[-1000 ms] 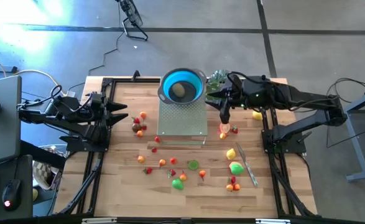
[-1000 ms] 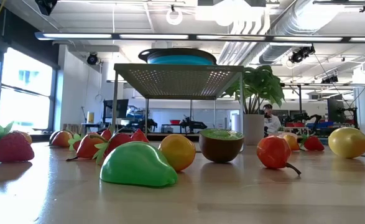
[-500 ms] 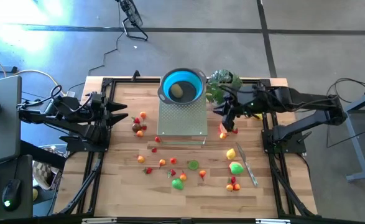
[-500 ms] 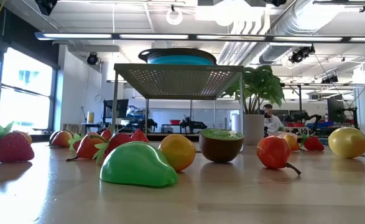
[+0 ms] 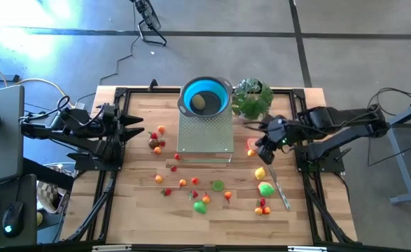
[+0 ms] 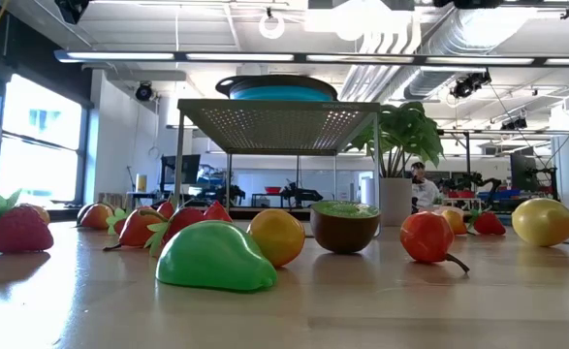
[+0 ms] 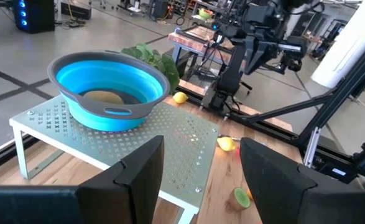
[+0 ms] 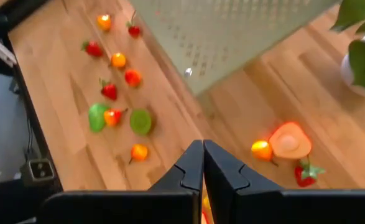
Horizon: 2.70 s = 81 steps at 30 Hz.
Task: Pick & Place Fruit
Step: Put the orange peach in the blue bowl on the shelf
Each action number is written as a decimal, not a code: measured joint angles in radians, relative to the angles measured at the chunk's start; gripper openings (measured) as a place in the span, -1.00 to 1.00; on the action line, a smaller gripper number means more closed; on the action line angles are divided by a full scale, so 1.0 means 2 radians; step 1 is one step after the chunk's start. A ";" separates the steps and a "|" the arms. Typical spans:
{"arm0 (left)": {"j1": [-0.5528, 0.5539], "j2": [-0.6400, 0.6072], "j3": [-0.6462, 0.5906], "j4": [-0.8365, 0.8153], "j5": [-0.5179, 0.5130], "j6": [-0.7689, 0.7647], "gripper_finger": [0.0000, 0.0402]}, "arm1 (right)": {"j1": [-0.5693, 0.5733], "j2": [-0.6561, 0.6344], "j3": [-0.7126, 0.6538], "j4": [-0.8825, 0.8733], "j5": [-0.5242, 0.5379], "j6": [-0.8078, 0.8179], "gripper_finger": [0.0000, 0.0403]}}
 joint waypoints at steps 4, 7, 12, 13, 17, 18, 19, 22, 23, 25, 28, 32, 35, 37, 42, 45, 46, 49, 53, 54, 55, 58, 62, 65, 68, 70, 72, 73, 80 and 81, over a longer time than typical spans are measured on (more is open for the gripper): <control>0.000 0.000 0.000 -0.005 0.000 0.000 0.02 | 0.020 0.000 0.000 -0.003 0.003 0.007 -0.98; 0.000 0.000 0.000 -0.014 0.000 -0.002 0.02 | 0.034 0.000 0.000 -0.003 0.014 0.028 -0.98; 0.000 0.000 0.000 -0.015 0.000 -0.002 0.02 | 0.060 0.000 0.000 -0.003 0.046 0.064 -0.98; 0.000 0.000 0.000 -0.015 0.000 -0.002 0.02 | 0.065 0.000 0.000 -0.003 0.055 0.071 -0.98; 0.000 0.000 0.000 -0.015 0.000 -0.002 0.02 | 0.084 0.000 0.000 -0.002 0.083 0.109 -0.98; 0.000 0.000 0.000 -0.015 0.000 -0.002 0.02 | 0.088 0.000 0.000 0.000 0.087 0.119 -0.98; 0.000 0.000 0.000 -0.015 0.000 -0.002 0.02 | 0.093 0.000 0.000 0.001 0.092 0.127 -0.98; 0.000 0.000 0.000 -0.017 0.000 -0.002 0.02 | 0.105 0.003 0.000 0.006 0.105 0.150 -0.98; 0.000 0.000 0.000 -0.020 0.000 -0.002 0.02 | 0.109 0.004 0.000 0.007 0.106 0.158 -0.98; 0.000 0.000 0.000 -0.026 0.000 -0.002 0.02 | 0.118 0.007 0.000 0.008 0.107 0.176 -0.98; 0.000 0.000 0.000 -0.032 0.000 -0.002 0.02 | 0.130 0.015 0.000 0.008 0.108 0.198 -0.98; 0.000 0.000 0.000 -0.042 0.000 -0.002 0.02 | 0.146 0.028 0.000 0.009 0.107 0.215 -0.98; 0.000 0.000 0.000 -0.046 0.000 -0.002 0.02 | 0.152 0.036 0.000 0.010 0.106 0.224 -0.98; 0.000 0.000 0.000 -0.045 0.000 -0.002 0.02 | 0.156 0.042 0.000 0.011 0.104 0.231 -0.98; 0.000 0.000 0.000 -0.045 0.000 -0.002 0.02 | 0.159 0.052 0.000 0.011 0.089 0.241 -0.98; 0.000 0.000 0.000 -0.045 0.000 -0.002 0.02 | 0.159 0.054 0.000 0.011 0.079 0.241 -0.98; 0.000 0.000 0.000 -0.045 0.000 -0.002 0.02 | 0.159 0.054 0.000 0.011 0.078 0.241 -0.98; 0.000 0.000 0.000 -0.045 0.000 -0.002 0.02 | 0.159 0.054 0.000 0.011 0.079 0.240 -0.98; 0.000 0.000 0.000 -0.045 0.000 -0.002 0.02 | 0.159 0.054 0.000 0.005 0.080 0.239 -0.98; 0.000 0.000 0.000 -0.045 0.000 -0.002 0.02 | 0.159 0.054 0.000 0.003 0.080 0.239 -0.98; 0.000 0.000 0.000 -0.045 0.000 -0.002 0.02 | 0.159 0.054 0.000 0.001 0.080 0.239 -0.98; 0.000 0.000 0.000 -0.045 0.000 -0.002 0.02 | 0.159 0.054 0.000 -0.002 0.080 0.237 -0.98; 0.000 0.000 0.000 -0.045 0.000 -0.002 0.02 | 0.158 0.054 0.000 -0.004 0.080 0.235 -0.98; 0.000 0.000 0.000 -0.045 0.000 -0.002 0.02 | 0.158 0.054 0.000 -0.004 0.080 0.235 -0.98; 0.000 0.000 0.000 -0.045 0.000 -0.002 0.02 | 0.158 0.054 0.000 -0.004 0.082 0.235 -0.98; 0.000 0.000 0.000 -0.045 0.000 -0.002 0.02 | 0.158 0.054 0.000 -0.004 0.082 0.235 -0.98; 0.000 0.000 0.000 -0.045 0.000 -0.002 0.02 | 0.158 0.054 0.000 -0.004 0.082 0.235 -0.98; 0.000 0.000 0.000 -0.045 0.000 -0.002 0.02 | 0.158 0.054 0.000 -0.004 0.082 0.234 -0.98; 0.000 0.000 0.000 -0.049 0.000 -0.002 0.02 | 0.158 0.054 0.000 -0.004 0.082 0.221 -0.98; 0.000 0.000 0.000 -0.049 0.000 -0.002 0.02 | 0.158 0.054 0.000 -0.004 0.082 0.220 -0.98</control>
